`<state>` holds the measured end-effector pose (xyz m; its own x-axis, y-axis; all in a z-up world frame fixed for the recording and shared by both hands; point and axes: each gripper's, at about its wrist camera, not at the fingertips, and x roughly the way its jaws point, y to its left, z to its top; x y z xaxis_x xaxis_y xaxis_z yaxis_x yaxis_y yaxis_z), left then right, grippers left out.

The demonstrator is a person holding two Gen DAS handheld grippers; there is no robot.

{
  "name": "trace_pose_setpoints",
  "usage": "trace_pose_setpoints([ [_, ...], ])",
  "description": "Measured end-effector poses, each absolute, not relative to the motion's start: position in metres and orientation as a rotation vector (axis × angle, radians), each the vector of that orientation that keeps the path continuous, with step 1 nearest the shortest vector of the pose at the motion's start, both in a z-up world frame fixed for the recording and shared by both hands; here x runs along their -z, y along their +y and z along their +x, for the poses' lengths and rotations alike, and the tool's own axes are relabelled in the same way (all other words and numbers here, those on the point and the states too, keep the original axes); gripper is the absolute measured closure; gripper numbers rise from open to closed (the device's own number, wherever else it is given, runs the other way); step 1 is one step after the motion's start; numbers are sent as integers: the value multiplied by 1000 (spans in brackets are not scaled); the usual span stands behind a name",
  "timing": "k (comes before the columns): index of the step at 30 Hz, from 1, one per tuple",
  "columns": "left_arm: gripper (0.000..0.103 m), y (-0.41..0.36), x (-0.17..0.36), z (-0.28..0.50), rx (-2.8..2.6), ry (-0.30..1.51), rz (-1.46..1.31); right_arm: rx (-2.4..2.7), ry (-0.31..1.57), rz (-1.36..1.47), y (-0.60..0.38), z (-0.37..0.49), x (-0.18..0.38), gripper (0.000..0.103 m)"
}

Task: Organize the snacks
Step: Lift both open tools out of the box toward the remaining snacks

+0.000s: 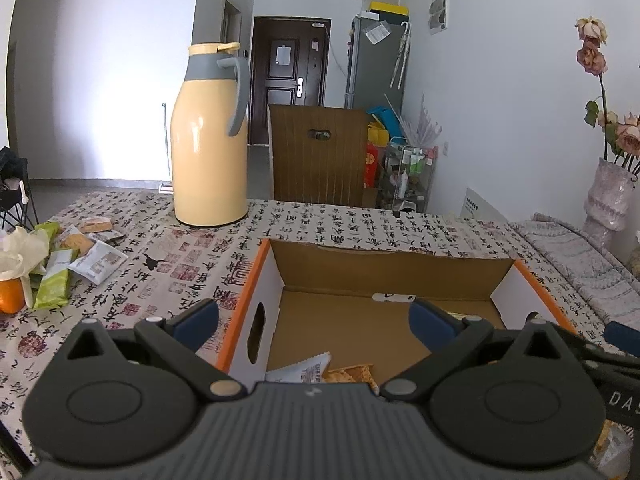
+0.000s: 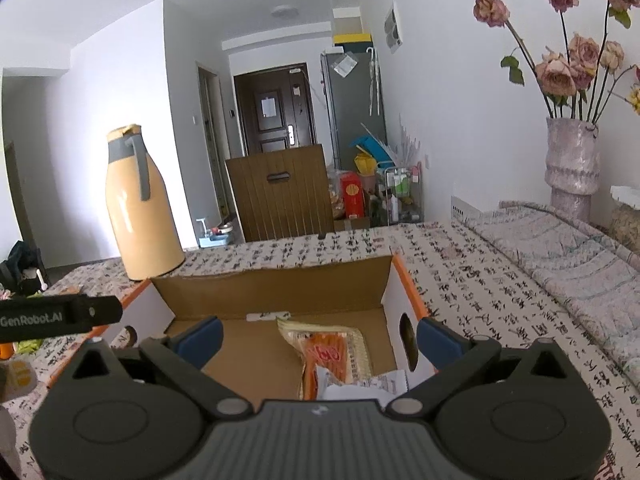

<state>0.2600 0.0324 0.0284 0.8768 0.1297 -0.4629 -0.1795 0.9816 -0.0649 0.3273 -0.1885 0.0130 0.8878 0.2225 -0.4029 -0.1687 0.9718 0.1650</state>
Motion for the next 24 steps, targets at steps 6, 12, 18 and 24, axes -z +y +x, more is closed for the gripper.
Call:
trace_pose_setpoints([
  [6, 0, 32, -37, 244, -161, 461, -93, -210, 405, 123, -192, 313, -23, 0],
  [12, 0, 31, -41, 225, -157, 458, -85, -220, 404, 105, -197, 294, -28, 0],
  [18, 0, 29, -39, 206, -150, 473, -57, -215, 407, 90, -206, 271, -27, 0],
  [24, 0, 28, -33, 185, -143, 489, -41, -205, 421, 73, -219, 249, -23, 0],
])
